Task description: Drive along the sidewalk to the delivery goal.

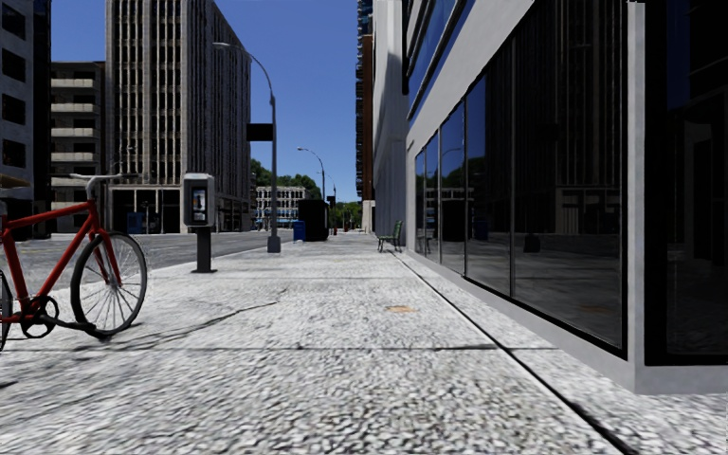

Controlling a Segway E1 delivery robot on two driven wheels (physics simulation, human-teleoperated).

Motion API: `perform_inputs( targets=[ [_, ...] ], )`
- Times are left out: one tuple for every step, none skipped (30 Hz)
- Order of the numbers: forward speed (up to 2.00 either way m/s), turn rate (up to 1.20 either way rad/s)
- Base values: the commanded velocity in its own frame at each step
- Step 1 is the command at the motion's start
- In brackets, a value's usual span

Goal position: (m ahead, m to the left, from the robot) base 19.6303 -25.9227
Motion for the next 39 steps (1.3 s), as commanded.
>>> perform_inputs(
  targets=[
    [1.55, 0.0],
    [1.55, 0.0],
    [1.55, 0.0],
    [1.55, 0.0],
    [1.55, 0.0],
    [1.55, 0.0],
    [1.55, 0.0],
    [1.55, 0.0],
    [1.55, 0.0],
    [1.55, 0.0],
    [1.55, 0.0],
    [1.55, 0.0],
    [1.55, 0.0],
    [1.55, 0.0],
    [1.55, 0.0],
    [1.55, 0.0],
    [1.55, 0.0],
    [1.55, 0.0],
    [1.55, 0.0],
    [1.55, 0.0],
    [1.55, 0.0],
    [1.55, 0.0],
    [1.55, 0.0],
    [1.55, 0.0],
    [1.55, 0.0],
    [1.55, 0.0],
    [1.55, 0.0],
    [1.55, 0.0],
    [1.55, 0.0],
    [1.55, 0.0],
    [1.55, 0.0],
    [1.55, 0.0],
    [1.55, 0.0],
    [1.55, 0.0],
    [1.55, 0.0],
    [1.55, 0.0],
    [1.55, 0.0],
    [1.55, 0.0],
    [1.55, 0.0]
  ],
)
